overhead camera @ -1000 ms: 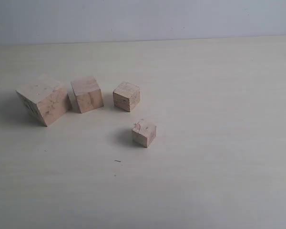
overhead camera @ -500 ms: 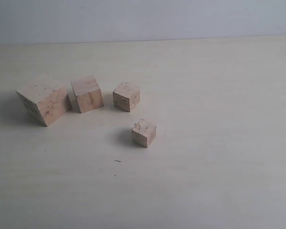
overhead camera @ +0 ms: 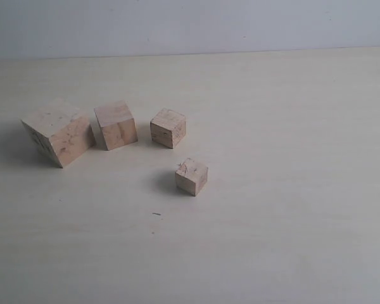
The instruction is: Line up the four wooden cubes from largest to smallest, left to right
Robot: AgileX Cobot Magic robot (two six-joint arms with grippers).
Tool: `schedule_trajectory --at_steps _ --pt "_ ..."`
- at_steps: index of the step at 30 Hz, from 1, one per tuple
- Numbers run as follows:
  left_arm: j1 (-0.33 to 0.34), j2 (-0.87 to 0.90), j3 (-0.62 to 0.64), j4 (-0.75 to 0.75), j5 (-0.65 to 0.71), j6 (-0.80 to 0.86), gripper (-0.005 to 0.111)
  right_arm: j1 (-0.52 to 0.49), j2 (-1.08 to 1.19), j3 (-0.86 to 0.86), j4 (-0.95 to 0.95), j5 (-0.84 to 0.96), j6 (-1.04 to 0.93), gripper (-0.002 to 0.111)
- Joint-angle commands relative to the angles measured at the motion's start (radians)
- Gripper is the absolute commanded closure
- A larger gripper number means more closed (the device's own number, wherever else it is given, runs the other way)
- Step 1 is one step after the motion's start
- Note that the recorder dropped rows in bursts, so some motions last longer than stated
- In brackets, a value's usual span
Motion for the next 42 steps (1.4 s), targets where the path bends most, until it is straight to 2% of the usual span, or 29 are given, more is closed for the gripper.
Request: schedule_trajectory --at_steps 1,6,12,16,22,26,29,34,42 --pt "0.003 -0.006 0.0 0.002 -0.007 0.0 0.107 -0.003 0.207 -0.264 -0.065 0.332 -0.023 0.108" --pt "0.003 -0.006 0.0 0.002 -0.007 0.0 0.107 0.016 0.555 -0.517 0.007 0.7 -0.14 0.108" --pt "0.003 -0.006 0.0 0.002 -0.007 0.0 0.107 0.143 0.901 -0.732 0.354 1.018 -0.477 0.108" --pt "0.003 -0.006 0.0 0.002 -0.007 0.0 0.107 0.19 1.039 -0.761 0.508 0.984 -0.555 0.108" --pt "0.003 -0.006 0.0 0.002 -0.007 0.0 0.107 0.19 1.188 -0.761 0.705 0.851 -0.573 0.108" --pt "0.003 -0.006 0.0 0.002 -0.007 0.0 0.107 0.19 1.302 -0.761 0.816 0.854 -0.774 0.107" --pt "0.003 -0.006 0.0 0.002 -0.007 0.0 0.107 0.242 1.419 -0.792 0.843 0.906 -0.902 0.097" --pt "0.003 -0.006 0.0 0.002 -0.007 0.0 0.107 0.383 1.598 -0.934 0.804 0.942 -0.947 0.066" --pt "0.003 -0.006 0.0 0.002 -0.007 0.0 0.107 0.527 1.782 -1.171 0.701 0.935 -0.947 0.037"
